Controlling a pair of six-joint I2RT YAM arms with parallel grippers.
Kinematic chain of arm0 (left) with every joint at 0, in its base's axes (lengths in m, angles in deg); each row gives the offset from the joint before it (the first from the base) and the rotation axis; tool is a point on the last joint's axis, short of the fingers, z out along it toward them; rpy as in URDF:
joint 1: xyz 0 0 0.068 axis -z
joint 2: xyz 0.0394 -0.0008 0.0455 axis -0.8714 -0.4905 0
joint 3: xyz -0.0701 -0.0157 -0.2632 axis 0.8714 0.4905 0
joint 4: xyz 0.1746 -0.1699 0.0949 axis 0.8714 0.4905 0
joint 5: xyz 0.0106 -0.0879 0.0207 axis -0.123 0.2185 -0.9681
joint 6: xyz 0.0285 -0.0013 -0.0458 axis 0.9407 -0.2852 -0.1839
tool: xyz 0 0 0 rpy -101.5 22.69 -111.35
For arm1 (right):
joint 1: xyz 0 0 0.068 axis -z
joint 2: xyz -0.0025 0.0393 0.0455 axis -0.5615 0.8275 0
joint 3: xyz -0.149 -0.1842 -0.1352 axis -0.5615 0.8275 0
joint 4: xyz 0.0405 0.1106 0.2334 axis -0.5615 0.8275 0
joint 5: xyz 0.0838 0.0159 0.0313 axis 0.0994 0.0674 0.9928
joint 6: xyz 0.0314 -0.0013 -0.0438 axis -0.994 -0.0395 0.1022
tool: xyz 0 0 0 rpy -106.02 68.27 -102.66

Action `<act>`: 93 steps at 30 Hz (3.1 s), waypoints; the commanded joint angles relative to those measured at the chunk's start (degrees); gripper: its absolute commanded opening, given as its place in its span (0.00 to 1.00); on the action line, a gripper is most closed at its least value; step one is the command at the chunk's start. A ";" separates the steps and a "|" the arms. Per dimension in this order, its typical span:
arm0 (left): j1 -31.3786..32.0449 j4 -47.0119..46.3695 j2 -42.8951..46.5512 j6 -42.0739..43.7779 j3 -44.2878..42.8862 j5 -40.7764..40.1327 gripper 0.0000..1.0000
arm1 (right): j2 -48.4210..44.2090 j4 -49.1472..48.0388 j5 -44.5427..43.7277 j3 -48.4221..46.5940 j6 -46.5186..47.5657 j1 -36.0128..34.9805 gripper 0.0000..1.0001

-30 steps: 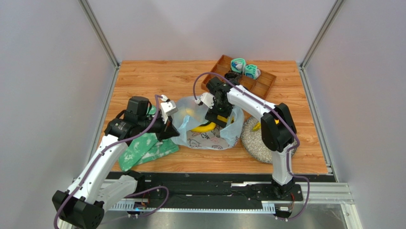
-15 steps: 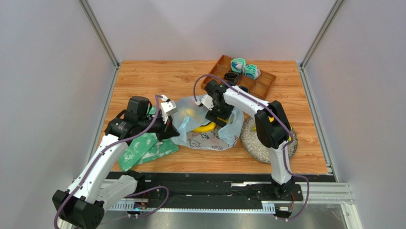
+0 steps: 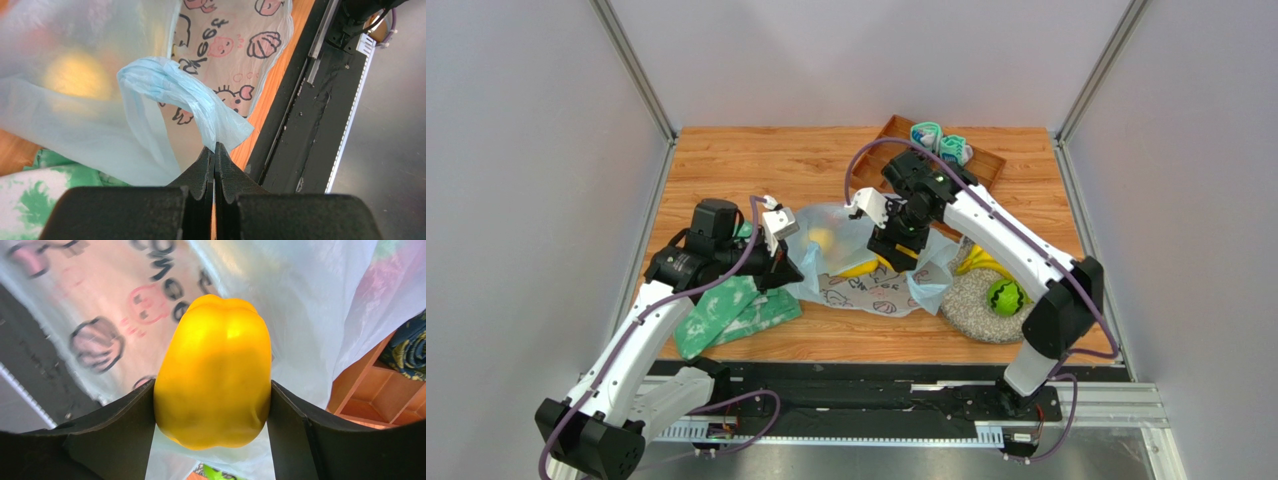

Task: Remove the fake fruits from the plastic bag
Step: Take out the fake fruit from the plastic bag, then place the fake fruit on the plate.

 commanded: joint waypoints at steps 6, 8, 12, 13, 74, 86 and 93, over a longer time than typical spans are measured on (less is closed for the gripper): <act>-0.06 -3.62 -0.08 -1.03 -3.55 0.57 0.00 | -18.45 0.74 3.20 2.23 -1.01 1.58 0.47; -0.06 -3.80 -0.08 -1.20 -3.55 0.57 0.00 | -20.92 0.04 -0.84 4.49 -1.63 3.25 0.46; -0.06 -3.80 -0.08 -1.82 -3.46 0.49 0.00 | -26.64 -0.31 -1.91 10.20 -0.23 11.85 0.45; -0.06 -3.89 0.01 -1.99 -3.46 0.48 0.00 | -27.00 0.12 -2.43 11.62 0.56 14.74 0.45; -19.48 -8.98 -3.86 -13.51 -23.86 -9.72 0.00 | -19.79 -8.87 18.41 10.47 4.21 31.65 0.42; -19.48 -9.51 -1.05 -14.92 -18.76 -4.70 0.00 | -21.46 -12.16 1.45 33.69 14.90 17.86 0.42; -19.48 -8.28 1.24 -13.86 -16.91 -4.09 0.00 | -17.86 -17.71 -7.08 35.80 9.63 14.60 0.45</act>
